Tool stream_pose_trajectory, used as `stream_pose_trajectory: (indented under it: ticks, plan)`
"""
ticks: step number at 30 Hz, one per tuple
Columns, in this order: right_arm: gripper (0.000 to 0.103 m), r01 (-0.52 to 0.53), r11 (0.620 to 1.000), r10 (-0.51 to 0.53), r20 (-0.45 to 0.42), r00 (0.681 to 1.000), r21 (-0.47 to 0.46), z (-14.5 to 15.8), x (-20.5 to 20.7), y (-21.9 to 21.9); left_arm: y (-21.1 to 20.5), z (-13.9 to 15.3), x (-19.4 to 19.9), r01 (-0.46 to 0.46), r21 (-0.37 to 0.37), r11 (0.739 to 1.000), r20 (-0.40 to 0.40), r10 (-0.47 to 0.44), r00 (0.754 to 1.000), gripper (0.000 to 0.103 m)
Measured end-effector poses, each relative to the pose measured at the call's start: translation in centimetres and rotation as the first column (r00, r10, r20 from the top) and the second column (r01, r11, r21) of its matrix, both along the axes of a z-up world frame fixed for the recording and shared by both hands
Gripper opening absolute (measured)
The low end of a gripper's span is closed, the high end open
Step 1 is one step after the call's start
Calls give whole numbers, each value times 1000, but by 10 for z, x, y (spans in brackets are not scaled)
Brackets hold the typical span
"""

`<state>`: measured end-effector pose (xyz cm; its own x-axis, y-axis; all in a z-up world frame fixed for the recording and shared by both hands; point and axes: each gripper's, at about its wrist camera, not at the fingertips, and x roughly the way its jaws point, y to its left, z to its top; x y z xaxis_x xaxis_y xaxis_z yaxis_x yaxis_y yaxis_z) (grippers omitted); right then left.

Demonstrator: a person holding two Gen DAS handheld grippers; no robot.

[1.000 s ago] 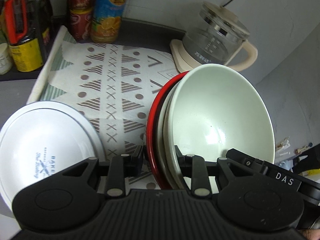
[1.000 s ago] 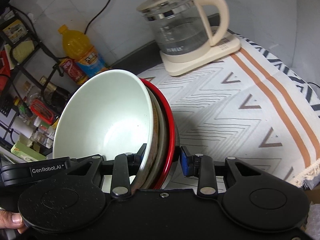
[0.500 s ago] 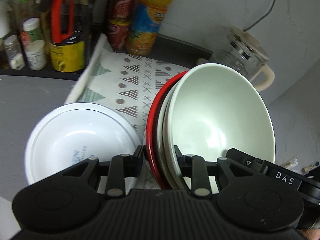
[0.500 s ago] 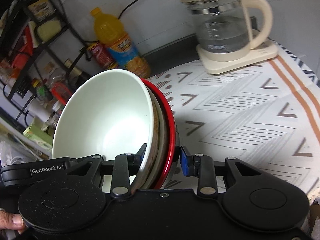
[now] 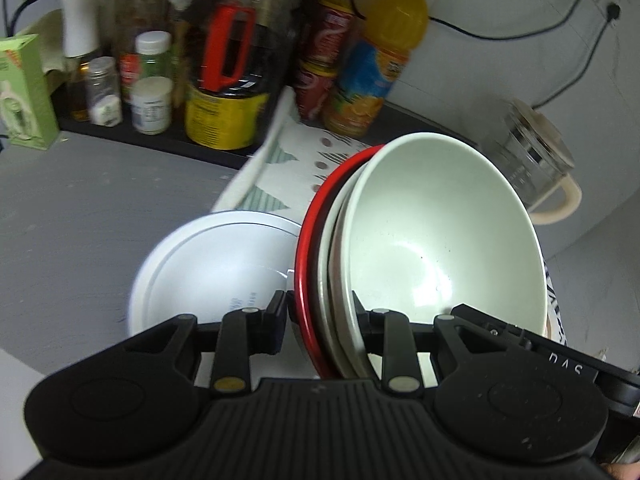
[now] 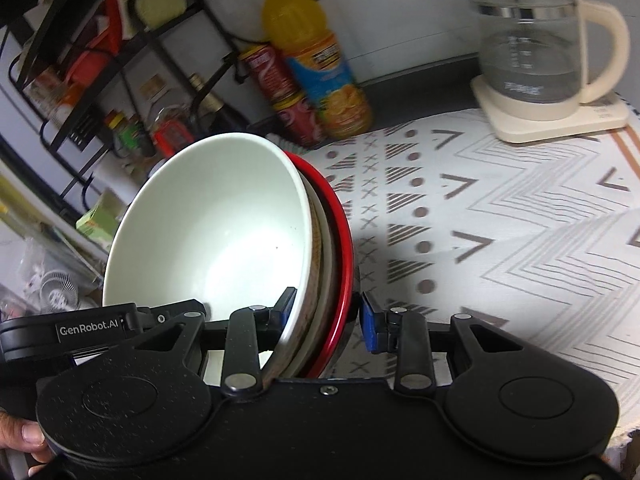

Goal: Organize plates and bowls
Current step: 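Lift the nested bowls with both grippers and carry them over the plate stack, then lower the nested bowls onto the 'BAKERY' plate and open both grippers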

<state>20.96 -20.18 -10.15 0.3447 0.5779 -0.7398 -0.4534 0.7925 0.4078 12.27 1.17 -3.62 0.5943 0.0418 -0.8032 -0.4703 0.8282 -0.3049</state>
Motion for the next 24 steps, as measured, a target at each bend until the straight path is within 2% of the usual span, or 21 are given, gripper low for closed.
stream_pose_trajectory:
  ticks: [13,24]
  plan:
    - [32,-103,994,101,-44,994,-30,-11,-5,52,42,-12,-31,-123,-26,992,-37,122,992,27]
    - [32,-118,990,110,-101,989,-78,-31,1,65,56,-37,-30,-149,-71,986,-102,141,985,27]
